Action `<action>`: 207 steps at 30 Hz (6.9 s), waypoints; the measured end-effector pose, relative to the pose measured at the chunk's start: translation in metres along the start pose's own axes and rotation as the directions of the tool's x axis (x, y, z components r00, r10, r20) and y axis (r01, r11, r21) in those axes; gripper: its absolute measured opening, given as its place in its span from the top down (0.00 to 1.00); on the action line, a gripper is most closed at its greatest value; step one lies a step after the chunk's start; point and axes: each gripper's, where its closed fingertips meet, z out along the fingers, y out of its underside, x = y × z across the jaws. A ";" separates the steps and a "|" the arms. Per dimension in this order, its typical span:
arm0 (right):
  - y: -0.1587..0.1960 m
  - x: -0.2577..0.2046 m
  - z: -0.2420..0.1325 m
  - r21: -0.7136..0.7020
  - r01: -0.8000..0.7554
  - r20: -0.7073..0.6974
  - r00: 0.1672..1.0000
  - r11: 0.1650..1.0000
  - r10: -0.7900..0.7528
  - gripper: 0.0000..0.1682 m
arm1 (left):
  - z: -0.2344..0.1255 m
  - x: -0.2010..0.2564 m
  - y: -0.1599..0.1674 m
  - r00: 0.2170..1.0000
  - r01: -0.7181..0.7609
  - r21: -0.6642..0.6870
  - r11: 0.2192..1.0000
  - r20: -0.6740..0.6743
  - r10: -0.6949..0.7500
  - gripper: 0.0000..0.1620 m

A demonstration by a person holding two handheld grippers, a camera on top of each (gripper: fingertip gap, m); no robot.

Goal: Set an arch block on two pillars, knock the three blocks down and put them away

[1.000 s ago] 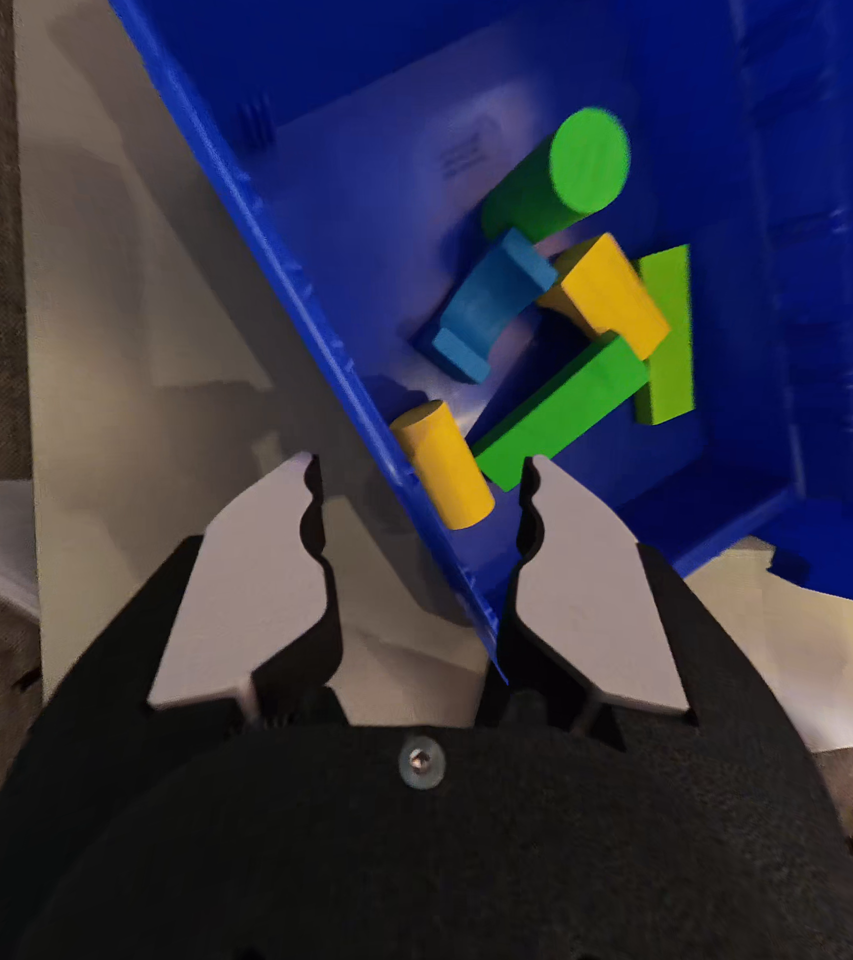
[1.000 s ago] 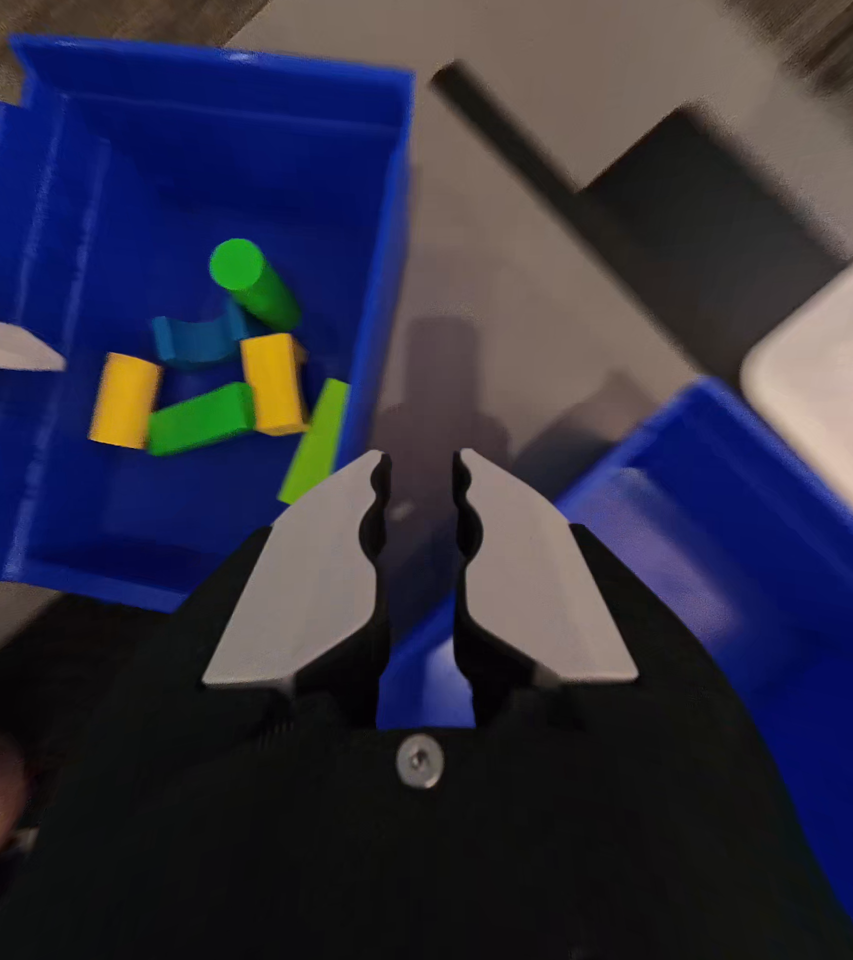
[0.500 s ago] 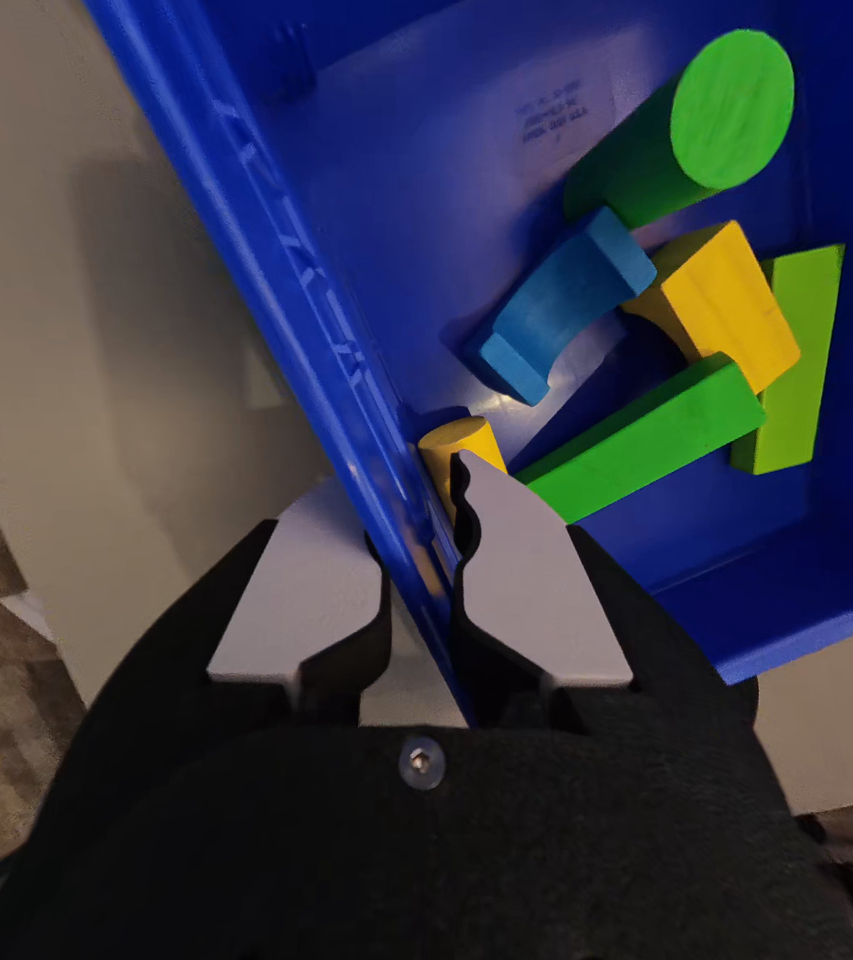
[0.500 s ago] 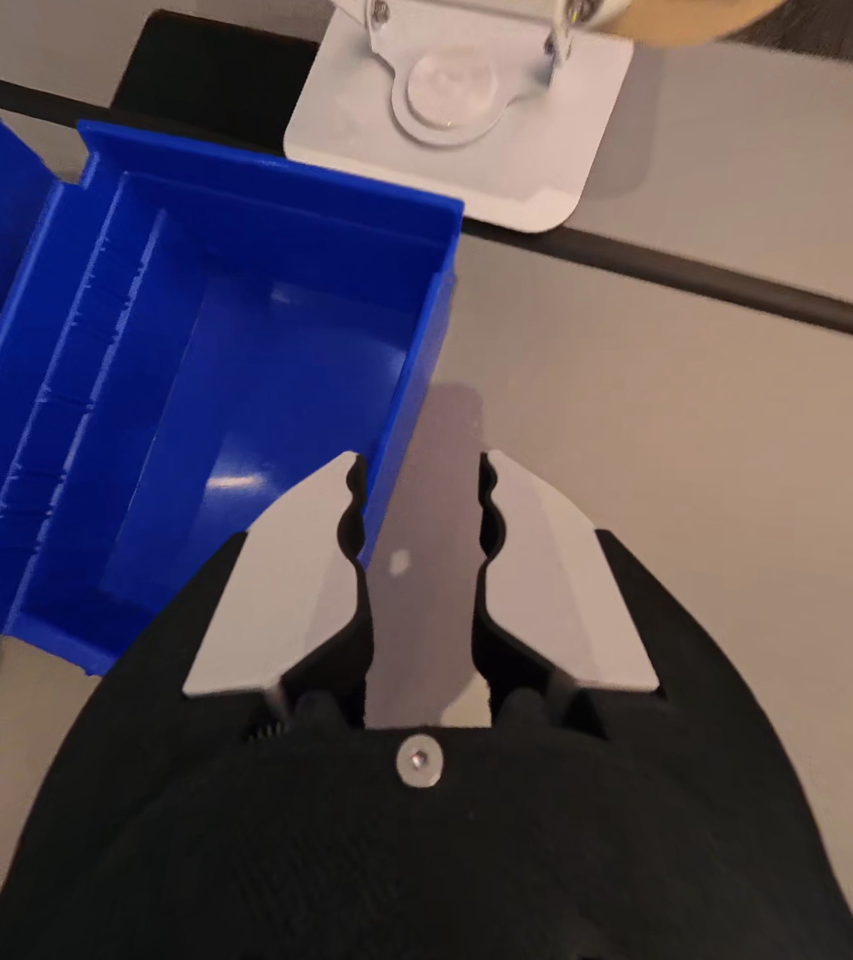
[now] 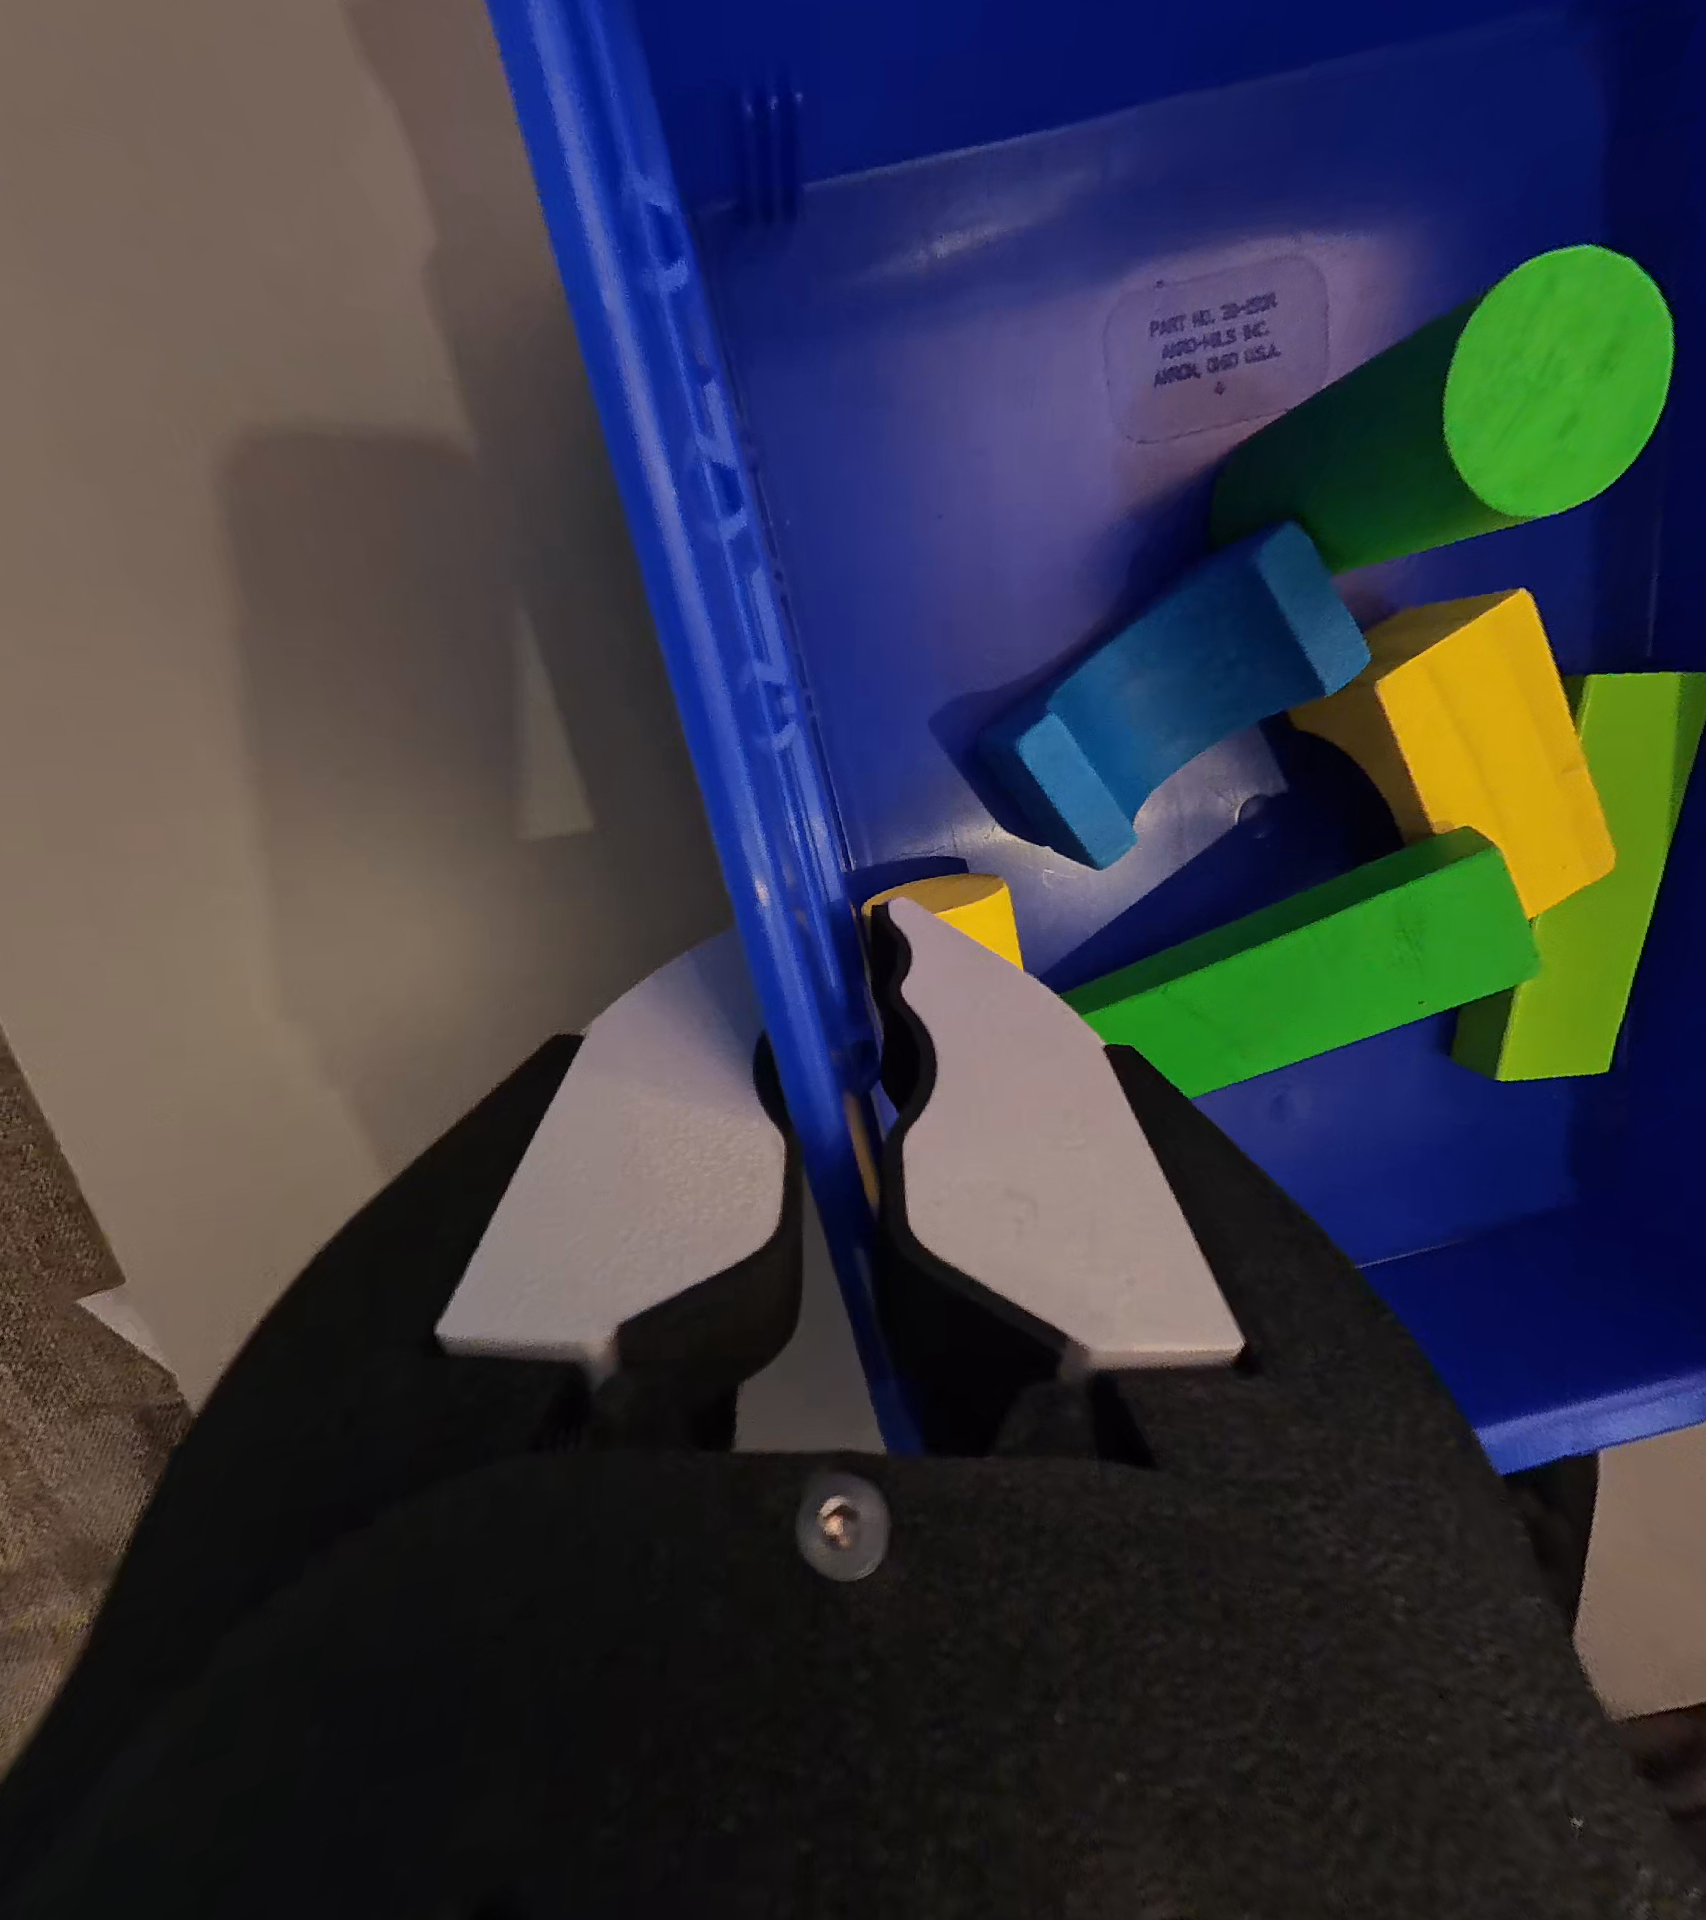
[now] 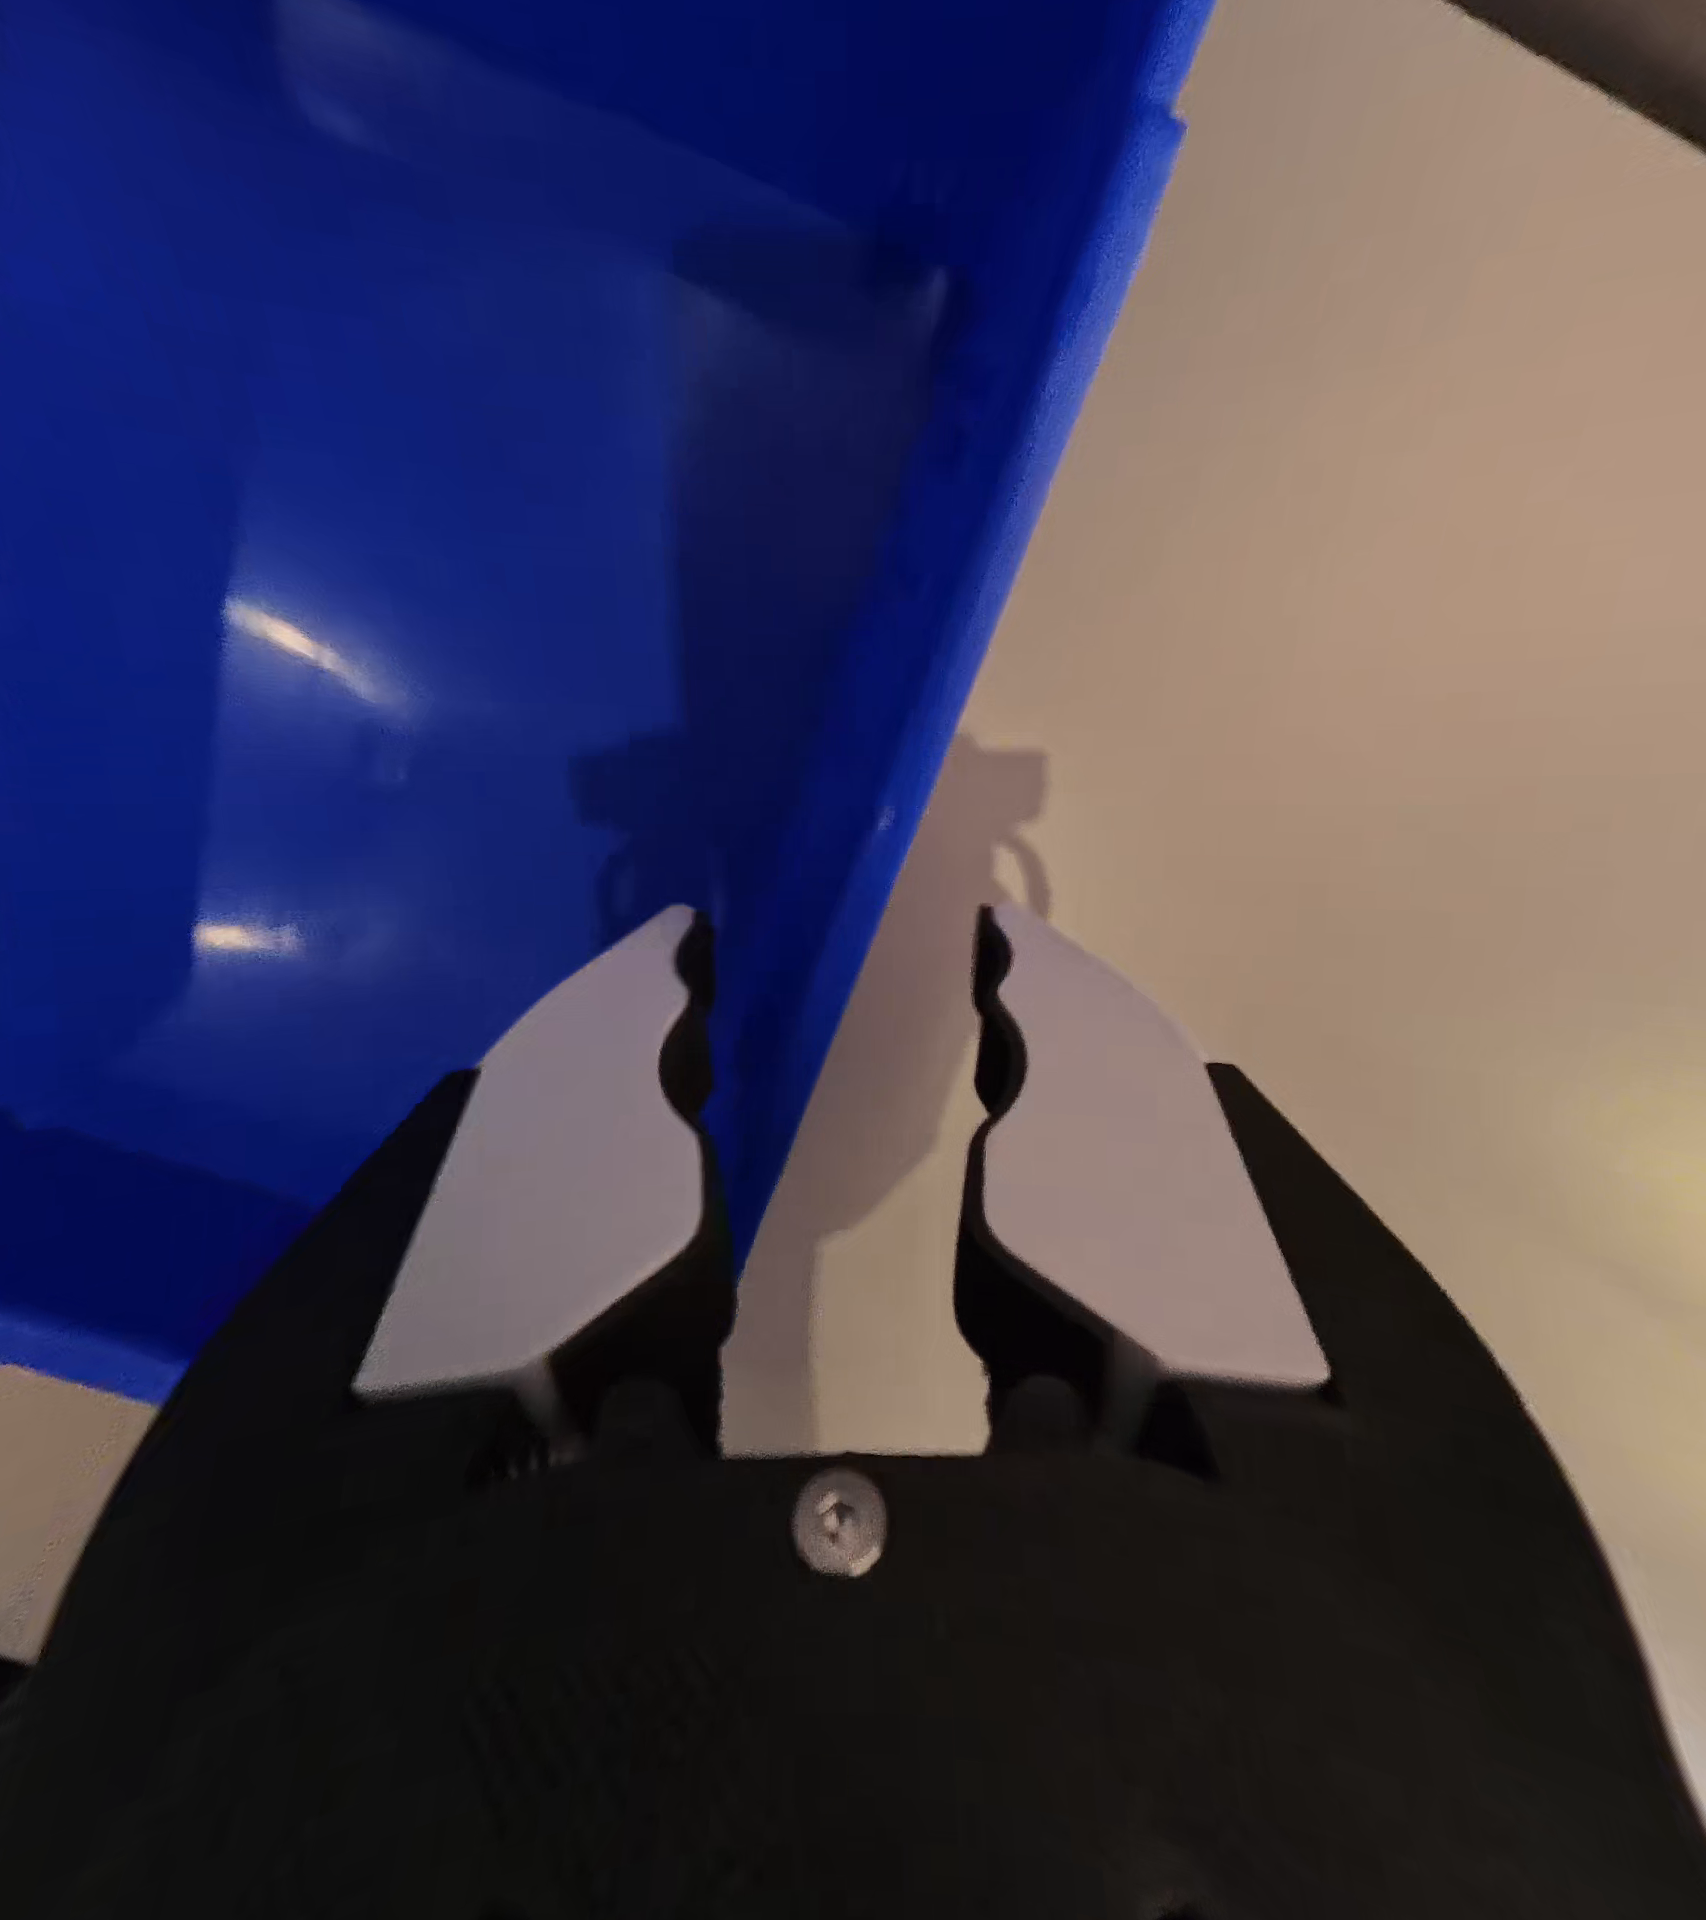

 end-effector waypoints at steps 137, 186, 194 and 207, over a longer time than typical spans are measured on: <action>0.034 -0.119 -0.124 0.837 0.410 0.030 0.626 0.361 -0.780 0.78 | -0.103 0.374 -0.025 0.527 -0.662 0.544 0.515 -0.151 0.836 0.79; 0.005 -0.045 -0.011 0.736 0.323 0.101 0.816 0.594 -0.569 0.71 | -0.003 0.025 0.029 0.896 0.125 -0.275 0.953 0.444 0.011 0.76; 0.008 -0.049 -0.011 0.727 0.355 0.093 0.797 0.587 -0.597 0.71 | 0.008 0.023 0.039 0.885 0.126 -0.354 0.927 0.462 0.057 0.81; 0.006 -0.050 -0.023 0.748 0.385 0.033 0.792 0.540 -0.610 0.72 | 0.008 0.043 0.038 0.939 0.040 -0.370 0.928 0.332 0.092 0.80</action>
